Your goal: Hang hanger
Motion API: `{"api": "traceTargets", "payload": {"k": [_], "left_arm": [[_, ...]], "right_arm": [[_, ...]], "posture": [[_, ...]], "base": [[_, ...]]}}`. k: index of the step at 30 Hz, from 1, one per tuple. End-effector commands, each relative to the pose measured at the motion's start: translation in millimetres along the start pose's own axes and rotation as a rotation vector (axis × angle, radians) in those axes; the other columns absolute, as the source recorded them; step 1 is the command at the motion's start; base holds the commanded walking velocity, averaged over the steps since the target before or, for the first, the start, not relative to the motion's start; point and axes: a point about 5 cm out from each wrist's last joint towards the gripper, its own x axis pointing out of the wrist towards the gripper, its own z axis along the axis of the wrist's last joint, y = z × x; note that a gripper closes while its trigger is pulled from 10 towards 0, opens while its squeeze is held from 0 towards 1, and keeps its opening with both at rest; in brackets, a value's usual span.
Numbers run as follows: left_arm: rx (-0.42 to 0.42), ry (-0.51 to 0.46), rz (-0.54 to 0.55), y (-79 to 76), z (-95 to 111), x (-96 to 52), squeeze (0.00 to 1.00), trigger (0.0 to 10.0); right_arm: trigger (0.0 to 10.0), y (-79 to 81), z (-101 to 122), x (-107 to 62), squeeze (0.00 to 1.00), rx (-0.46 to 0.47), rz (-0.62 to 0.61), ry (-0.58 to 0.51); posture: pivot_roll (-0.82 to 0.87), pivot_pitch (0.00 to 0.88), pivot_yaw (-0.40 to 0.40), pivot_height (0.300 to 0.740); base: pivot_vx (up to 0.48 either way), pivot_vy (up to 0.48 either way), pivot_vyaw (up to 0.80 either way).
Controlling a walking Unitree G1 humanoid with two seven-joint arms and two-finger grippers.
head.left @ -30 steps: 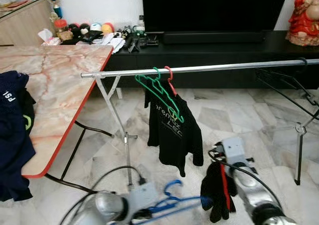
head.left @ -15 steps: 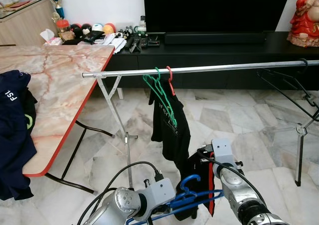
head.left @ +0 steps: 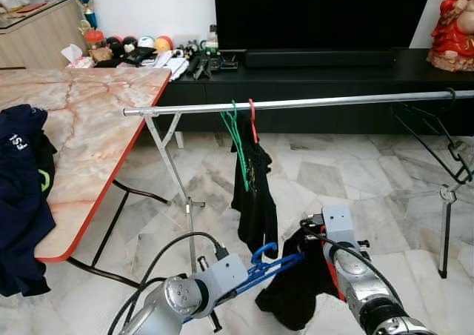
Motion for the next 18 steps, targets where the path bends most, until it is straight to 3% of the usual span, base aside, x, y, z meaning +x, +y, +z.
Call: {"api": "traceTargets", "payload": {"k": [1, 3, 11, 13, 18], "left_arm": [[0.061, 0.008, -0.146, -13.9, 0, -4.7, 0.0, 10.0], [0.097, 0.024, -0.182, -19.6, -4, -5.4, 0.0, 10.0], [-0.023, -0.017, -0.118, -23.2, 2, 4.6, 0.0, 10.0], [-0.062, -0.035, -0.107, -25.2, 6, 8.1, 0.0, 10.0], [-0.13, -0.031, -0.167, -43.9, 11, 16.7, 0.0, 10.0]], "right_arm": [[10.0, 0.5, 10, 2.0, 0.0, 0.005, -0.002, -0.021], [10.0, -0.1, 11, 2.5, 0.0, 0.003, -0.003, -0.021], [10.0, -1.4, 16, 3.5, 0.0, 0.04, -0.017, -0.028], [10.0, -0.4, 15, 3.4, 0.0, 0.094, -0.014, -0.022], [10.0, 2.1, 12, 2.8, 0.0, 0.094, -0.022, -0.011]], "posture": [[-0.04, 0.0, 0.04, 0.74], [-0.04, 0.0, 0.038, 0.74], [-0.04, 0.0, 0.035, 0.74], [-0.04, 0.0, 0.034, 0.74], [-0.05, 0.0, 0.037, 0.74]], "base": [[0.0, 0.0, 0.0], [0.0, 0.0, 0.0], [0.0, 0.0, 0.0], [0.0, 0.0, 0.0], [0.0, 0.0, 0.0]]}}
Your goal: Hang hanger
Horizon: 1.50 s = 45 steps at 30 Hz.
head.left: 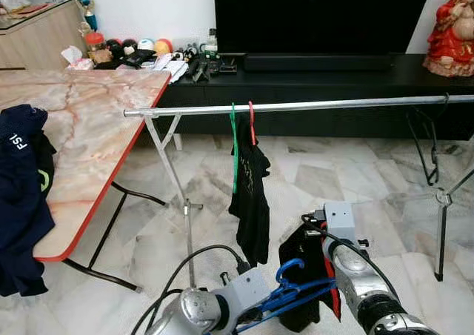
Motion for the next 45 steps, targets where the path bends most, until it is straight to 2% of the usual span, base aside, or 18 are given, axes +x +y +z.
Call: {"api": "traceTargets", "payload": {"k": [1, 4, 34, 35, 36, 37, 38, 39, 45], "left_arm": [[-0.049, 0.017, -0.026, -7.6, -5, 2.3, 0.0, 10.0], [-0.067, 0.006, -0.036, -11.7, 1, 4.3, 0.0, 10.0], [-0.067, 0.006, -0.036, -11.7, 1, 4.3, 0.0, 10.0], [-0.179, -0.007, 0.128, 8.1, 0, 4.1, 0.0, 10.0], [-0.179, -0.007, 0.128, 8.1, 0, 4.1, 0.0, 10.0], [-0.258, -0.01, 0.246, 21.8, -3, 2.5, 0.0, 10.0], [-0.312, -0.008, 0.321, 29.7, -6, 1.2, 0.0, 10.0], [-0.337, -0.005, 0.353, 32.3, -8, 1.0, 0.0, 10.0], [-0.342, -0.005, 0.35, 30.8, -8, 2.3, 0.0, 10.0]], "right_arm": [[10.0, 2.1, 7, 1.0, 0.0, 0.025, -0.01, -0.016], [10.0, 2.6, 7, 1.2, 0.0, 0.037, -0.019, -0.013], [10.0, 2.6, 7, 1.2, 0.0, 0.037, -0.019, -0.013], [10.0, 2.3, 10, 1.8, 0.0, 0.076, -0.031, -0.015], [10.0, 2.3, 10, 1.8, 0.0, 0.076, -0.031, -0.015], [10.0, 1.9, 12, 2.2, 0.0, 0.101, -0.038, -0.018], [10.0, 1.4, 13, 2.5, 0.0, 0.118, -0.044, -0.02], [10.0, 1.1, 14, 2.7, 0.0, 0.13, -0.046, -0.022], [10.0, 0.0, 16, 3.1, 0.0, 0.138, -0.047, -0.024]], "posture": [[-0.04, 0.0, 0.037, 0.74], [-0.04, 0.0, 0.039, 0.74], [-0.04, 0.0, 0.039, 0.74], [-0.03, 0.041, 0.051, 0.74], [-0.03, 0.041, 0.051, 0.74], [-0.03, 0.041, 0.051, 0.74], [-0.03, 0.043, 0.05, 0.74], [-0.03, 0.046, 0.049, 0.74], [-0.03, 0.046, 0.046, 0.74]], "base": [[0.0, 0.0, 0.0], [0.0, 0.0, 0.0], [0.0, 0.0, 0.0], [0.0, 0.0, 0.0], [0.0, 0.0, 0.0], [0.0, 0.0, 0.0], [0.0, 0.0, 0.0], [0.0, 0.0, 0.0], [0.0, 0.0, 0.0]]}}
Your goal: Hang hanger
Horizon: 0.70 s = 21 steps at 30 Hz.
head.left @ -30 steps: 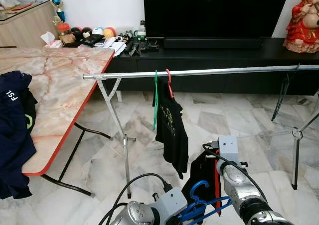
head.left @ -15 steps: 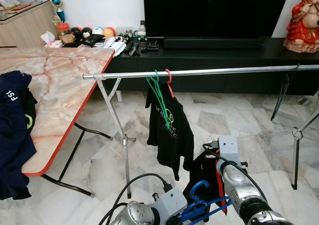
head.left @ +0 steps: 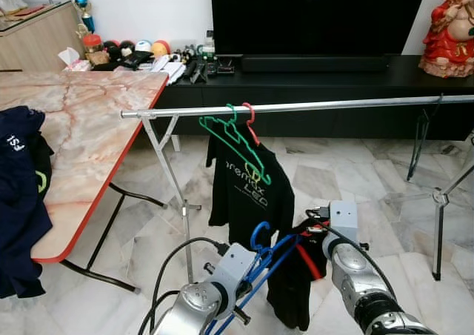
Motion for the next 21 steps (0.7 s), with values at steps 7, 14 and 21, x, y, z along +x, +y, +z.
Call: {"api": "traceTargets", "payload": {"k": [7, 14, 21], "left_arm": [[0.007, 0.021, 0.066, 7.2, -4.1, -0.9, 0.0, 10.0], [0.064, -0.019, 0.046, 8.0, 1.5, -3.7, 0.0, 10.0], [0.149, 0.03, -0.032, 1.0, -6.2, -7.9, 0.0, 10.0]], "right_arm": [[10.0, -0.1, 13.6, 2.3, 0.0, 0.02, -0.005, -0.032], [10.0, -0.8, 13.9, 2.5, 0.0, 0.015, 0.001, -0.032], [10.0, -2.2, 15.4, 2.9, 0.0, 0.01, 0.005, -0.036]], "posture": [[-0.03, 0.05, 0.042, 0.74], [-0.02, 0.058, 0.039, 0.74], [-0.02, 0.065, 0.035, 0.74]], "base": [[0.0, 0.0, 0.0], [0.0, 0.0, 0.0], [0.0, 0.0, 0.0]]}}
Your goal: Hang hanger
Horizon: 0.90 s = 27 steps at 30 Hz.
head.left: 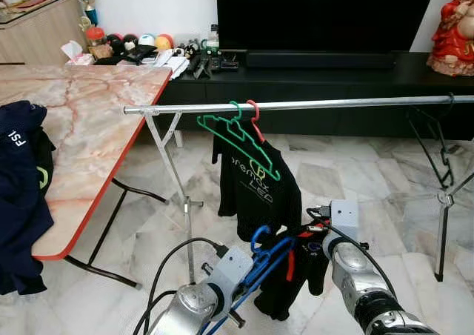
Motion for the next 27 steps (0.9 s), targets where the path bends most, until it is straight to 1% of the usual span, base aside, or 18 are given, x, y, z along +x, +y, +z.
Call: {"api": "traceTargets", "payload": {"k": [1, 5, 9, 14, 16, 18, 22, 26, 27], "left_arm": [[0.019, 0.024, 0.001, -0.9, -4, -1.3, 0.0, 10.0], [0.03, 0.008, 0.047, 2.4, -3, 0.5, 0.0, 10.0], [0.051, 0.014, 0.038, 2.7, -1, 0.1, 0.0, 10.0], [0.075, 0.055, 0.057, 5.2, -7, 0.3, 0.0, 10.0], [0.115, 0.082, 0.064, 6.1, -10, 0.7, 0.0, 10.0], [0.12, 0.09, 0.07, 6.7, -10, 1.1, 0.0, 10.0], [0.103, 0.088, 0.087, 7.8, -10, 2.9, 0.0, 10.0], [0.116, 0.093, 0.1, 9.0, -9, 3.3, 0.0, 10.0], [0.131, 0.103, 0.093, 9.0, -10, 3.8, 0.0, 10.0]], "right_arm": [[10.0, -0.4, 14, 2.4, 0.0, 0.0, 0.001, -0.039], [10.0, -0.5, 16, 2.6, 0.0, 0.001, 0.002, -0.044], [10.0, -1.9, 16, 2.6, 0.0, 0.002, -0.006, -0.042], [10.0, -3.0, 17, 2.9, 0.0, 0.001, -0.007, -0.045], [10.0, -3.2, 19, 3.2, 0.0, 0.003, -0.009, -0.048], [10.0, -2.9, 19, 3.2, 0.0, 0.003, -0.009, -0.049], [10.0, -1.9, 20, 3.4, 0.0, 0.005, -0.005, -0.052], [10.0, -1.6, 21, 3.4, 0.0, 0.005, -0.005, -0.053], [10.0, -1.6, 21, 3.4, 0.0, 0.005, -0.004, -0.053]], "posture": [[-0.02, 0.065, 0.035, 0.74], [-0.03, 0.066, 0.032, 0.74], [-0.02, 0.068, 0.032, 0.74], [-0.02, 0.068, 0.031, 0.74], [-0.03, 0.068, 0.031, 0.74], [-0.03, 0.066, 0.031, 0.74], [-0.03, 0.065, 0.032, 0.74], [-0.03, 0.065, 0.033, 0.74], [-0.03, 0.064, 0.033, 0.74]], "base": [[0.0, 0.0, 0.0], [0.0, 0.0, 0.0], [0.0, 0.0, 0.0], [0.0, 0.0, 0.0], [0.0, 0.0, 0.0], [0.0, 0.0, 0.0], [0.0, 0.0, 0.0], [0.0, 0.0, 0.0], [0.0, 0.0, 0.0]]}}
